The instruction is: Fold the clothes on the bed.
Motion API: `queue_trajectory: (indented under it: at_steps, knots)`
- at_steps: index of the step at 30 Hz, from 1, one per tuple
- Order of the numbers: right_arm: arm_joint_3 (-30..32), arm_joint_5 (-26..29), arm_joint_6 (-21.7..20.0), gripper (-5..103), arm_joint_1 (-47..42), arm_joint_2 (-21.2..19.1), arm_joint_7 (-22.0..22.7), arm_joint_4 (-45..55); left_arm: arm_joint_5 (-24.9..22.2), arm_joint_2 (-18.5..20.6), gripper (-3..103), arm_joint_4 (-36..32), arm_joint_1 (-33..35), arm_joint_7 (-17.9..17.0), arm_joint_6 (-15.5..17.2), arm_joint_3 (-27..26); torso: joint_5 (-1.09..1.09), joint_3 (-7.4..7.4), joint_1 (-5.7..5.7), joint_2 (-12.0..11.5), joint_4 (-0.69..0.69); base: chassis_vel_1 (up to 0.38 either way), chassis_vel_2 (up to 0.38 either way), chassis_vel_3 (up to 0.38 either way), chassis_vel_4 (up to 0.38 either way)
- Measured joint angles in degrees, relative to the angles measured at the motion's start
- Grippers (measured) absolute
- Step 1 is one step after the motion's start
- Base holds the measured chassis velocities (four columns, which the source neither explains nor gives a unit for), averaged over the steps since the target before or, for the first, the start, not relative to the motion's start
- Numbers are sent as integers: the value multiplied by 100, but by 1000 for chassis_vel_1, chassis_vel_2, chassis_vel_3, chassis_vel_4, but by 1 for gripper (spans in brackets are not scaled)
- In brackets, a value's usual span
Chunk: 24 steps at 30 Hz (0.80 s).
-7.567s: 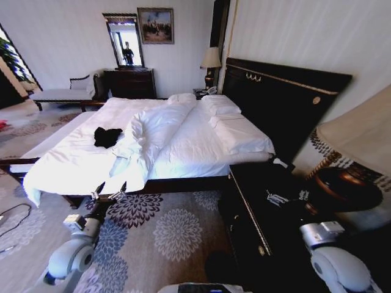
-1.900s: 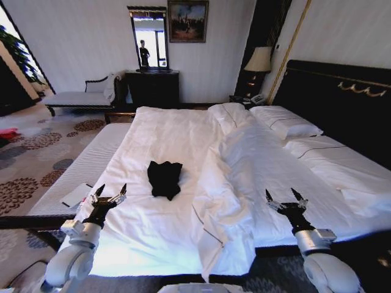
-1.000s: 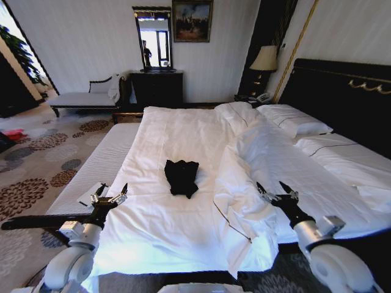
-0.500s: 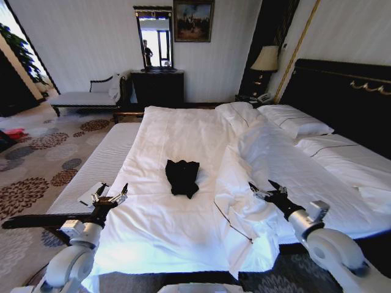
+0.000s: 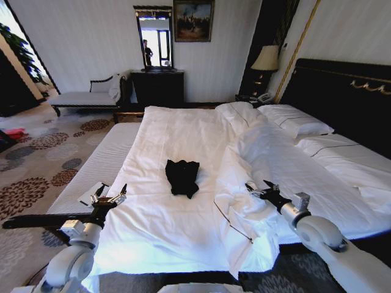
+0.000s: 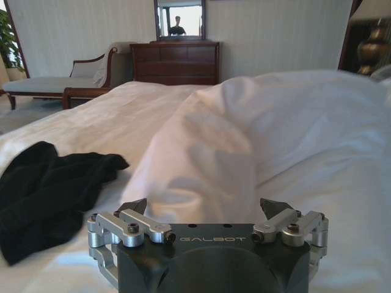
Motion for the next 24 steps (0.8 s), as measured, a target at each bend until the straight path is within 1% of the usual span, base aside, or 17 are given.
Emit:
queue_trajectory:
  at_steps: [3, 10, 18, 22, 24]
  knots:
    - [-149, 105, -83, 100, 88, -49, 43, -25, 2, -2, 100, 3, -9, 0, 0, 2, 0, 0, 0, 0, 0, 0, 0, 0, 0]
    - [-359, 33, -124, 100, 242, -229, 61, -389, 0, -10, 100, 31, -18, 0, 0, 0, 1, 0, 0, 0, -1, 0, 0, 0, 0]
    - [-516, 70, -177, 99, 326, -304, 103, -343, -1, -40, 100, 73, -58, 0, -3, 9, 0, 0, 0, 0, 0, 0, 0, 0, 0]
    - [-523, 92, -180, 78, 330, -316, 119, -299, -1, -46, 100, 92, -58, 0, -7, 10, 0, 0, 0, 0, 0, 0, 0, 0, 0]
    - [-524, 93, -180, 78, 330, -315, 125, -291, -1, -47, 100, 93, -58, -1, -9, 12, 1, 0, 0, 0, -1, 0, 0, 0, 0]
